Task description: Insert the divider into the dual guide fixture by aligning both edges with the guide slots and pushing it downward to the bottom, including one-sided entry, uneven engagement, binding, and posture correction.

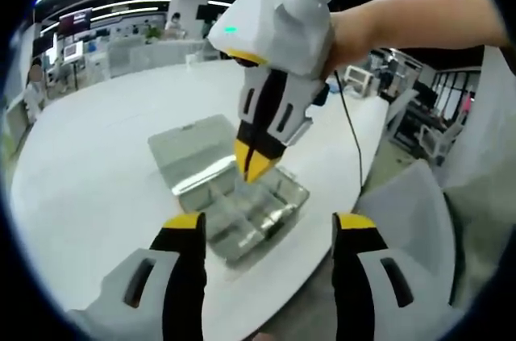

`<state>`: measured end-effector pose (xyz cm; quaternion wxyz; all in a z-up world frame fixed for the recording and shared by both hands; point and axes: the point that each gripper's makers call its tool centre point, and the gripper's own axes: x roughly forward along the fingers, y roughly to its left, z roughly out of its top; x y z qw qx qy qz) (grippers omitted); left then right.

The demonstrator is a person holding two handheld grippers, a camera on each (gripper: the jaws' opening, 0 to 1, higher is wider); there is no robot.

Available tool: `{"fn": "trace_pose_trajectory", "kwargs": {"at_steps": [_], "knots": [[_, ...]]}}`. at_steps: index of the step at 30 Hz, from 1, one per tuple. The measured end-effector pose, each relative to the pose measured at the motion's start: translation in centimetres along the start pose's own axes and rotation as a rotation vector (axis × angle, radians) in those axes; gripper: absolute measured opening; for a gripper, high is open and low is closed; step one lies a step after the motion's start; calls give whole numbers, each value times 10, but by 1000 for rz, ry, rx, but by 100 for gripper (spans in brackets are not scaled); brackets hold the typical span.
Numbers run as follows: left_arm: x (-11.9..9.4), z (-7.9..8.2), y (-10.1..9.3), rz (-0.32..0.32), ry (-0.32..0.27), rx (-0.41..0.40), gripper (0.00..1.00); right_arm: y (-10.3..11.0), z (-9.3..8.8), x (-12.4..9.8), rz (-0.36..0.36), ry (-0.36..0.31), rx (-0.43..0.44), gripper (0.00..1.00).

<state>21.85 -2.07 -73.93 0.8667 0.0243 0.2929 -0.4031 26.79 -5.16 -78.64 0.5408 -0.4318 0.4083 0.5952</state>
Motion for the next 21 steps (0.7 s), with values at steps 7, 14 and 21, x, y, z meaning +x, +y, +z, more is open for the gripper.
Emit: {"fn": "trace_pose_trajectory", "kwargs": {"at_steps": [7,14,21], "knots": [[-1,0,0,1,-1,1,61,1,0,0,-1,15,-8,0],[-2,-1,1,4,1,0,61,2,0,2,3,31,-4,0],[-3,-1,2,6,-1,-3,61,1,1,2,6,41,-6,0]]}}
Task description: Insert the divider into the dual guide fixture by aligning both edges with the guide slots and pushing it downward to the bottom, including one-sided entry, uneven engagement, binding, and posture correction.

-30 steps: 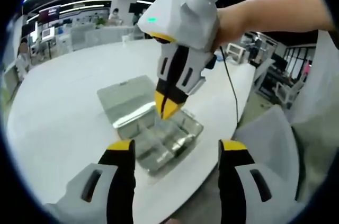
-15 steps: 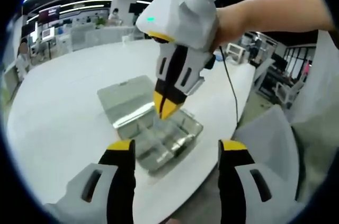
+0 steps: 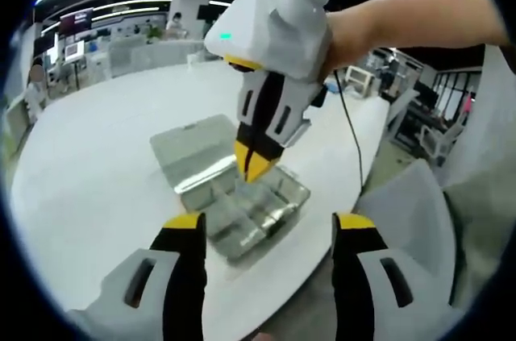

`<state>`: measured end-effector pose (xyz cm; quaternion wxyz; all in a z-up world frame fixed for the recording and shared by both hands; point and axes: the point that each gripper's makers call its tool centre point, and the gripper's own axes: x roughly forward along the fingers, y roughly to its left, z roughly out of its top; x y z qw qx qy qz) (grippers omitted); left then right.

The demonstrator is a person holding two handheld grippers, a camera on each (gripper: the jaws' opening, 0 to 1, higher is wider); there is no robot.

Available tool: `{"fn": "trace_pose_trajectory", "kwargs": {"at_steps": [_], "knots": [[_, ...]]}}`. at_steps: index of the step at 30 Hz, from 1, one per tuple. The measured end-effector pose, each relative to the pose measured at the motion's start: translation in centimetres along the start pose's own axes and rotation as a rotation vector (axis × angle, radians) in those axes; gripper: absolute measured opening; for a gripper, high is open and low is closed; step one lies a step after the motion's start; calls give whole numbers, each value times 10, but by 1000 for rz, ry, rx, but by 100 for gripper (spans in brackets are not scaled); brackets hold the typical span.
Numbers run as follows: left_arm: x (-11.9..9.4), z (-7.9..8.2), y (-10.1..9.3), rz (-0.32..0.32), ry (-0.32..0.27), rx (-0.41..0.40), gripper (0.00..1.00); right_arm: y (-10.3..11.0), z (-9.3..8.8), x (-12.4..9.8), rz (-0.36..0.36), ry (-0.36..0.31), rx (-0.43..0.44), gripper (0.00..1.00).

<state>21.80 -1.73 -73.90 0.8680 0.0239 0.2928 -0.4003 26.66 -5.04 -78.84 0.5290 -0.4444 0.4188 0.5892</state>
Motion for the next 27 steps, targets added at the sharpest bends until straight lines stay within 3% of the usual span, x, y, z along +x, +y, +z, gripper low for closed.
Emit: {"fn": "trace_pose_trajectory", "kwargs": {"at_steps": [16,27], "knots": [[1,0,0,0,-7,-6,61,-1,2,1,17,70,16,0],[0,0,0,1,-9,-6,61,-1,0,3,10,66,34,0]]}}
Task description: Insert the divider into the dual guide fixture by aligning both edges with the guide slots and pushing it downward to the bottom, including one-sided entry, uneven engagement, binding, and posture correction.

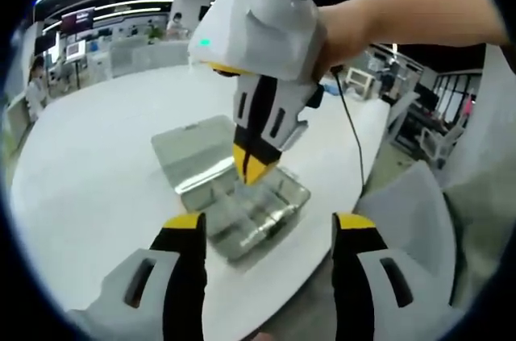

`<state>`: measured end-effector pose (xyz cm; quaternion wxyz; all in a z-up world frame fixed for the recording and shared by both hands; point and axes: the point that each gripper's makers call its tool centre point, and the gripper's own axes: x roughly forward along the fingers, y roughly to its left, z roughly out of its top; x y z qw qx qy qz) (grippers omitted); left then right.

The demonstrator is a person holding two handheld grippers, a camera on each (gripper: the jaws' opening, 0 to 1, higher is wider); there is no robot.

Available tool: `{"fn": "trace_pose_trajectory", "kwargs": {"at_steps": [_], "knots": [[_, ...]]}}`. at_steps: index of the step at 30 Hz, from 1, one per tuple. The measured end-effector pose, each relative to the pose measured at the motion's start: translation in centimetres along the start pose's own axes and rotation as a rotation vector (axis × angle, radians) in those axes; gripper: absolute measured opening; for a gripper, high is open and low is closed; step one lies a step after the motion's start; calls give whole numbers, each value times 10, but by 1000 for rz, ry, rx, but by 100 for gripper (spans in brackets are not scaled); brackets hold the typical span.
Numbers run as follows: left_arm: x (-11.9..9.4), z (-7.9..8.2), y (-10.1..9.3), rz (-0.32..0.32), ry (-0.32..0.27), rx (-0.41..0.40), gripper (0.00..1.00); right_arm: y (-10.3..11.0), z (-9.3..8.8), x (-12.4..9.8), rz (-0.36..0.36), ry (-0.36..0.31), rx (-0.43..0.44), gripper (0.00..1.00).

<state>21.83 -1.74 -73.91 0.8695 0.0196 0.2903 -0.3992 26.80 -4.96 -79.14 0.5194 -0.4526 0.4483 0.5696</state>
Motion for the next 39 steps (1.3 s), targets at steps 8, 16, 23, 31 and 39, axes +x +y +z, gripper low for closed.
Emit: {"fn": "trace_pose_trajectory", "kwargs": {"at_steps": [8,16,23,31,39], "knots": [[-1,0,-1,0,1,1,61,0,-1,1,-3,-19,9,0],[-1,-1,-1,0,4,2,61,2,-4,1,-7,-40,16,0],[0,-1,-2,-2,7,6,61,0,-6,3,-9,-69,34,0],[0,-2,-1,-1,10,5,61,2,-5,5,-9,-72,24,0],[1,-3,-1,-1,12,6,61,3,-6,11,-6,-71,15,0]]}}
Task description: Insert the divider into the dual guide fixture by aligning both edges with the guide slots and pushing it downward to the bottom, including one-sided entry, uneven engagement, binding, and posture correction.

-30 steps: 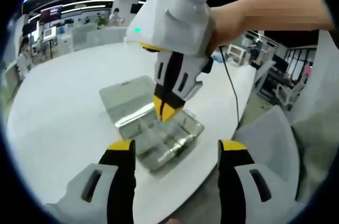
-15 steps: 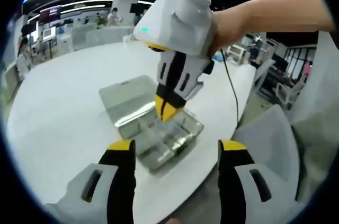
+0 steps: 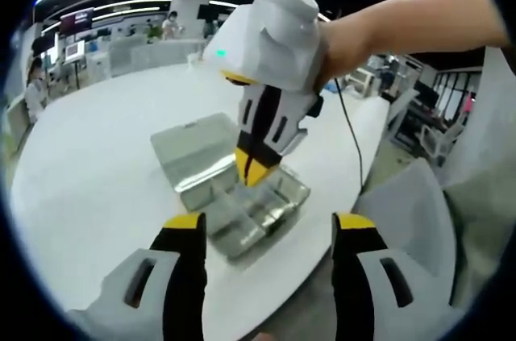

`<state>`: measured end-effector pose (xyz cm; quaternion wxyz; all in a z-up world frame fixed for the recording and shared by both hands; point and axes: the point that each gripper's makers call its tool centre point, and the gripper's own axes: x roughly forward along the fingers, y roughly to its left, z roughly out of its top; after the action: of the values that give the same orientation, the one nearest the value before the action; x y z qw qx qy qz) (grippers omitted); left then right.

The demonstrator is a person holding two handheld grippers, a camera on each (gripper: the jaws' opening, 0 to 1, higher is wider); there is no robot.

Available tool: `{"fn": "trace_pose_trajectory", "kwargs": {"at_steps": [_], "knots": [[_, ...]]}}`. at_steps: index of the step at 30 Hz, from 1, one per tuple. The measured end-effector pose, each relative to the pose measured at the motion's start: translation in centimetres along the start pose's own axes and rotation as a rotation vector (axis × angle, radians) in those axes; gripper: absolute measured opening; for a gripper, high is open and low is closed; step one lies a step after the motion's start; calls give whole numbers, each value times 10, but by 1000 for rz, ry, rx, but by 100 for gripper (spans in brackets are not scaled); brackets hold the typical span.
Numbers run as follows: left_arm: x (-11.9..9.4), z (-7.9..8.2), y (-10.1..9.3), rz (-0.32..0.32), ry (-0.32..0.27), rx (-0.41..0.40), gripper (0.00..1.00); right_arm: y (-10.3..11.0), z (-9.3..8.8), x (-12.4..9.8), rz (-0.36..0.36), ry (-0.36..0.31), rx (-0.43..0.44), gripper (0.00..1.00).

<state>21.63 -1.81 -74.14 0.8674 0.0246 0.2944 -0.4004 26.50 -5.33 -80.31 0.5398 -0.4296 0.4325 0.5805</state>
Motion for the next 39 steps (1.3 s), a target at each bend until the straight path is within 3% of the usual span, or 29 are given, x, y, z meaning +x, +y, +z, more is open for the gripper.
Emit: {"fn": "trace_pose_trajectory", "kwargs": {"at_steps": [39], "knots": [[-4,-6,6,11,14,-11,61,1,-9,32,-4,-2,-11,0]]}}
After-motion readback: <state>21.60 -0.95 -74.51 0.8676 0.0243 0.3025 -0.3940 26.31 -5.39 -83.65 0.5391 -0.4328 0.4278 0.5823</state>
